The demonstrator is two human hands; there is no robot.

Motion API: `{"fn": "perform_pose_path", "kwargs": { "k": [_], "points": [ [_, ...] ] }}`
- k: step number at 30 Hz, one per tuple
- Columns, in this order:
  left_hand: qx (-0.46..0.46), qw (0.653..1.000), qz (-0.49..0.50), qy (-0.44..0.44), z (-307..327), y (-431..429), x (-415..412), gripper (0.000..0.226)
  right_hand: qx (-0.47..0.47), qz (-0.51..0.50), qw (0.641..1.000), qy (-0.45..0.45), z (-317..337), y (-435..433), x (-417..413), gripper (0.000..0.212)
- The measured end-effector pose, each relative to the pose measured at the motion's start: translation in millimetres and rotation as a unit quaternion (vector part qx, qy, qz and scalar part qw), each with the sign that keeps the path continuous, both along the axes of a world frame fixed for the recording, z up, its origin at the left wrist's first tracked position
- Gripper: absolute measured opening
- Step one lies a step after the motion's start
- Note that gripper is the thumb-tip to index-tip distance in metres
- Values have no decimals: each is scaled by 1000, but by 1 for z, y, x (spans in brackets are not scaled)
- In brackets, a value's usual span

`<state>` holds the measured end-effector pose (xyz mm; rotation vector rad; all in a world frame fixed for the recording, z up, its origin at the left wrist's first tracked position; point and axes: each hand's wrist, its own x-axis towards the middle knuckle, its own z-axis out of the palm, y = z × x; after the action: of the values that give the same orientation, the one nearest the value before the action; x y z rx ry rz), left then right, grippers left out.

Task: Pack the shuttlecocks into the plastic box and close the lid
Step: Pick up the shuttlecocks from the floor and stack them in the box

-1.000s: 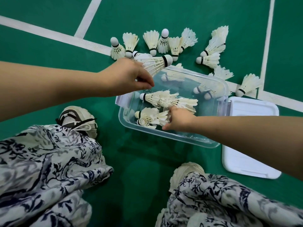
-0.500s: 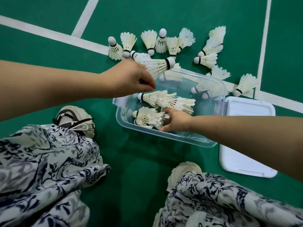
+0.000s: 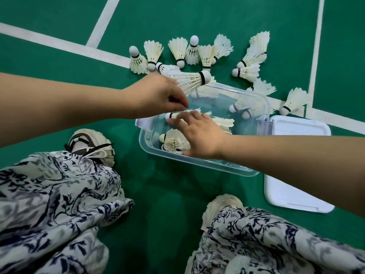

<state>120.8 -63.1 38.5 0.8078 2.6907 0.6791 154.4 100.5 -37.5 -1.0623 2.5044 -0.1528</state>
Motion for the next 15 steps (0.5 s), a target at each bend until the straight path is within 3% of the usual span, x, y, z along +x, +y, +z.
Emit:
{"fn": "perform_pose_path", "kwargs": {
  "k": [5,15],
  "points": [
    [-4,1000,-5,2,1,-1,0,14,64,149,986,29,0,-12,-11,77],
    [0,1000,6,-3,1,-10,0,14,53,161,985,-31,0,-19,-12,48]
  ]
}}
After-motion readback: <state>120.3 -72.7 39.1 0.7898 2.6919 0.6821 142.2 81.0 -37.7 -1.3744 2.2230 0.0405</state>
